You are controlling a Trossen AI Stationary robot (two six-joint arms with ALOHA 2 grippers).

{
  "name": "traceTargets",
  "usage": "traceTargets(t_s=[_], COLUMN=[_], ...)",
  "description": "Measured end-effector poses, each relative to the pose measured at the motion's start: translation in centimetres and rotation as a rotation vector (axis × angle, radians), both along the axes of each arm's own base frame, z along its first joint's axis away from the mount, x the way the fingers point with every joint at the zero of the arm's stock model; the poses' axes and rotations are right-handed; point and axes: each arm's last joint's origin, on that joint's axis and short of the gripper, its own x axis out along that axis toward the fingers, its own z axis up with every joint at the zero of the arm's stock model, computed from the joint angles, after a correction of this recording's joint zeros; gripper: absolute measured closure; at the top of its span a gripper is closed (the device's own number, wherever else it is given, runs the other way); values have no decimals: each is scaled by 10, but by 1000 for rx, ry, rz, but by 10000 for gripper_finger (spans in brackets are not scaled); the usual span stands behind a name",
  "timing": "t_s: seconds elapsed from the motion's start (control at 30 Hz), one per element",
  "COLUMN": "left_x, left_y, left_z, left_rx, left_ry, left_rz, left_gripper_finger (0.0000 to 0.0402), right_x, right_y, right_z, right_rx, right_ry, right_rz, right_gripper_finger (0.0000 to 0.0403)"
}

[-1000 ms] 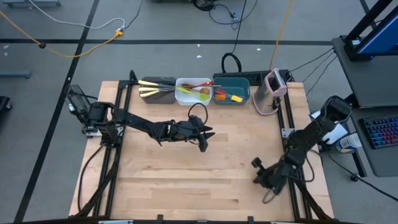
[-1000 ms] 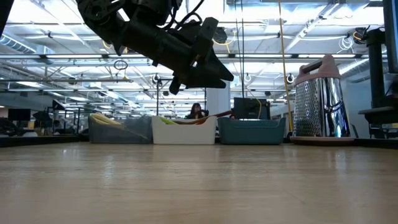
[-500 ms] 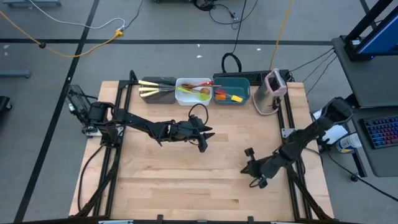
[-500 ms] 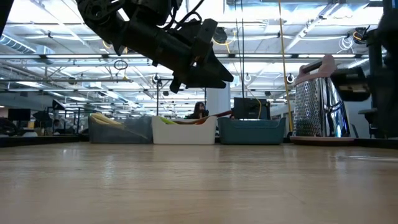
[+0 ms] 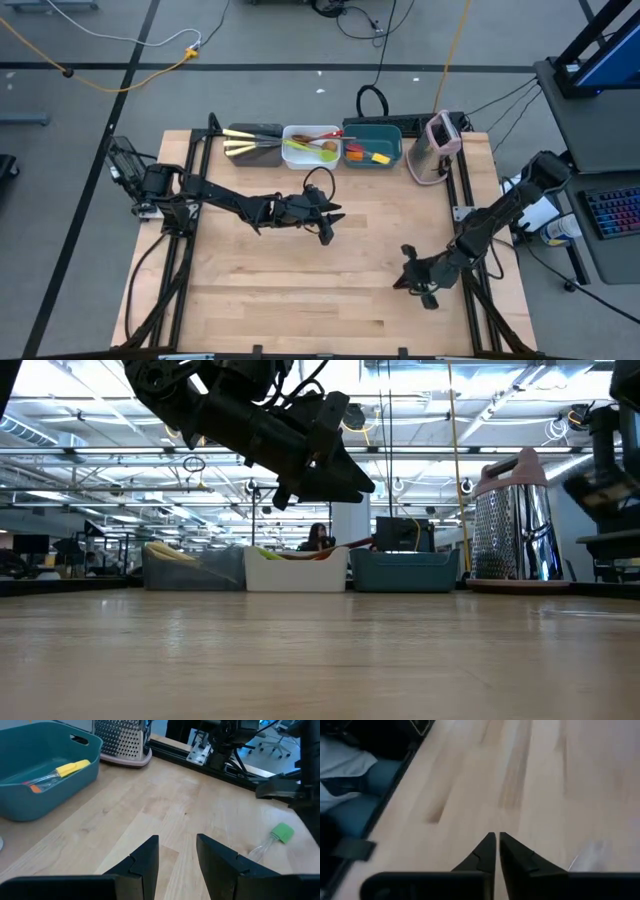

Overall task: Pick & Place Kitchen Items
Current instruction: Put the green spatula into the blue bin

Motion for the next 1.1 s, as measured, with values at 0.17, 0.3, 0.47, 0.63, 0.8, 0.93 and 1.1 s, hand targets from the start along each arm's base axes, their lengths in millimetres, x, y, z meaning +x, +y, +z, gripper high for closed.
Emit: traceTargets(t_s=[0.17, 0.3, 0.47, 0.63, 0.8, 0.93, 1.1], left_x=[0, 0, 0, 0, 0, 0, 0], left_y=[0, 0, 0, 0, 3, 5, 5], left_z=[0, 0, 0, 0, 0, 0, 0], left_rx=[-1, -12, -5, 7, 8, 7, 9], left_ry=[0, -3, -2, 1, 1, 1, 1], left_rz=[1, 5, 3, -1, 5, 12, 13], left_gripper_finger=[266, 266, 266, 266, 266, 266, 266], right_x=[-14, -26, -35, -38, -47, -51, -49], right_y=[-2, -3, 0, -1, -10, -16, -14], right_z=[-10, -18, -19, -17, -14, -9, -6], right_rx=[89, 128, 127, 100, 71, 104, 109], right_ry=[235, 419, 472, 475, 524, 542, 483], right_rz=[-81, -153, -168, -125, -139, -204, -166], right_gripper_finger=[340, 304, 291, 307, 325, 329, 320])
